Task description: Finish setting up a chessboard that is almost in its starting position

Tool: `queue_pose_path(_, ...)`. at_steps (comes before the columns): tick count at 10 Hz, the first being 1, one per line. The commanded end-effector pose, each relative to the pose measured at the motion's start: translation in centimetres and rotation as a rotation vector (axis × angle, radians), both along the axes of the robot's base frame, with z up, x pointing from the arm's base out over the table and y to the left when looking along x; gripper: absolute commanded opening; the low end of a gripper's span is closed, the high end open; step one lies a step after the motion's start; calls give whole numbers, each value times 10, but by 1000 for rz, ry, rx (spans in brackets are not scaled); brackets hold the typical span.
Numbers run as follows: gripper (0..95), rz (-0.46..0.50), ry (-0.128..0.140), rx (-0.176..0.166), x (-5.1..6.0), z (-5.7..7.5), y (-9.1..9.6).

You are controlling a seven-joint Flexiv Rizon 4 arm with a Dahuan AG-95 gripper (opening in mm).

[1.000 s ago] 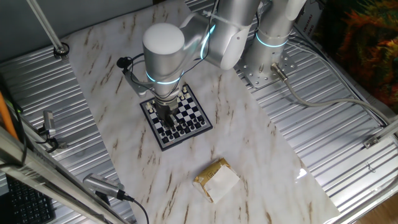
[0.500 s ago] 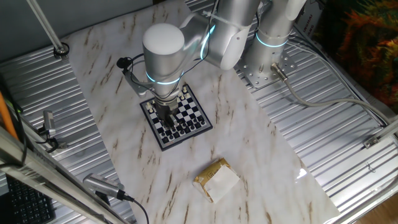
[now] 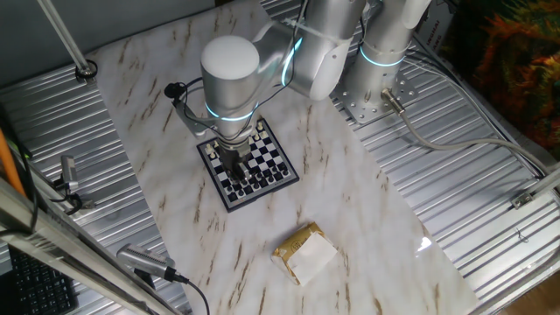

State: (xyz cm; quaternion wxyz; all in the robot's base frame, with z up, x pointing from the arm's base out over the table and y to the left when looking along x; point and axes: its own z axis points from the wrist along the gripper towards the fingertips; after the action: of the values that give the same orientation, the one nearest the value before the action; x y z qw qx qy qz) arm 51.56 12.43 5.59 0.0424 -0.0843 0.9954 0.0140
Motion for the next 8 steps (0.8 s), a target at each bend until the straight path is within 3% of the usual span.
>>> queue_pose_path(1, 0, -1, -1, 0, 0, 0, 0)
queue_pose_path(8, 0, -1, -2, 0, 1, -3, 1)
